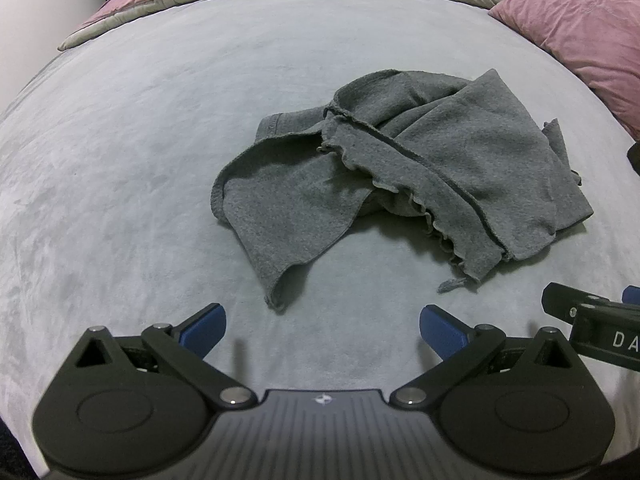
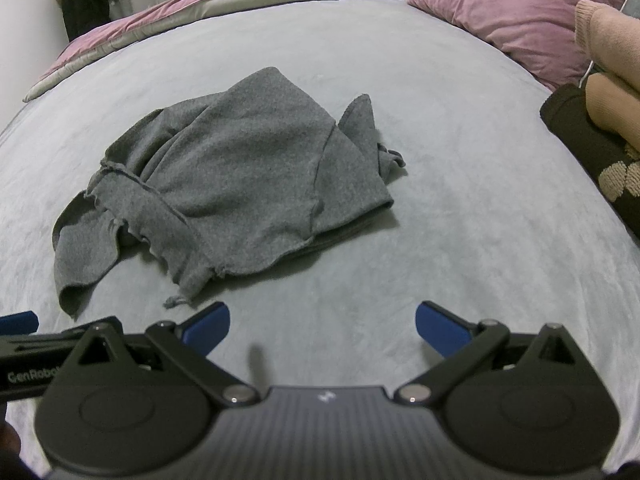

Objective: Fold clothes

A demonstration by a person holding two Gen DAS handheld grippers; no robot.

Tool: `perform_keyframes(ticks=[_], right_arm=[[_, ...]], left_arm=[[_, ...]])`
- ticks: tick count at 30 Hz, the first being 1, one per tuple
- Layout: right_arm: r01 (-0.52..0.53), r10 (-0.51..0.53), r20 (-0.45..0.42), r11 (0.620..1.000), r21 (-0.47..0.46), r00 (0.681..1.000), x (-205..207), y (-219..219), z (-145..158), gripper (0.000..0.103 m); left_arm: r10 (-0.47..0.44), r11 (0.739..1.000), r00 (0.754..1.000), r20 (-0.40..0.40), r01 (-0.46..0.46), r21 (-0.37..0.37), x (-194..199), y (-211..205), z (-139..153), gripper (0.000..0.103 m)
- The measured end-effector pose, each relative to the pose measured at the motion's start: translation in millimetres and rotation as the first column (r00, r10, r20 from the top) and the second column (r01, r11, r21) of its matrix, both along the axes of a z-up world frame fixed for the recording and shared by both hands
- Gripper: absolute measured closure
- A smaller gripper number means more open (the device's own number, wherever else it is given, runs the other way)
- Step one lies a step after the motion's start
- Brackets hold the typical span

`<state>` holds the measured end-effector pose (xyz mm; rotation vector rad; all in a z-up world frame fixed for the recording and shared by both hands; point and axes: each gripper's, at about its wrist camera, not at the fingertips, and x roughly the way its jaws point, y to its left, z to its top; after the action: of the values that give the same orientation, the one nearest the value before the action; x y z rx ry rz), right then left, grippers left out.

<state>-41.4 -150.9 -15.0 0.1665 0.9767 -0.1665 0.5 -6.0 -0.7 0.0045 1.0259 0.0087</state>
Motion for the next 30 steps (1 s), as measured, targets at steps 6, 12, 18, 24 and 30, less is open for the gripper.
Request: perform_keyframes(ticks=[6,12,18,24,30], right_arm=[[-0.002,0.002,-0.003,1.0,0.0,1.0,0.5,-0.1,-0.7,0.0],[-0.005,0.005,-0.007,1.0,0.0,1.0,0.8,0.3,-1.4,0.0],[-0.007,0.007,-0.01,1.0,-0.001,1.0,1.3,0.5,-1.6,0.0],[-0.009,0.009,-0.011,1.0,-0.001,1.0,1.4,0.5,-1.6,0.0],[-0.01,0.01,-0.011,1.0,-0.001,1.0,1.1,0.6,-1.7,0.0]], left_arm=[[0.0,1.0,1.0,-0.002,0.0,0.002,0.1,-1.5,-0.4,0.0],[-0.001,1.0,1.0,-0.006,0.001,0.002,0.1,-1.4,-0.7,0.0],[-0.002,1.0,1.0,-0.008,0.002,0.002,0.7,-0.2,-0.9,0.0],[-0.002,1.0,1.0,-0.008,0.002,0.003,1.0,-0.2,-1.0,0.0],[-0.003,1.0,1.0,-0.011,0.003,0.004,1.2,0.7,-1.4,0.0]])
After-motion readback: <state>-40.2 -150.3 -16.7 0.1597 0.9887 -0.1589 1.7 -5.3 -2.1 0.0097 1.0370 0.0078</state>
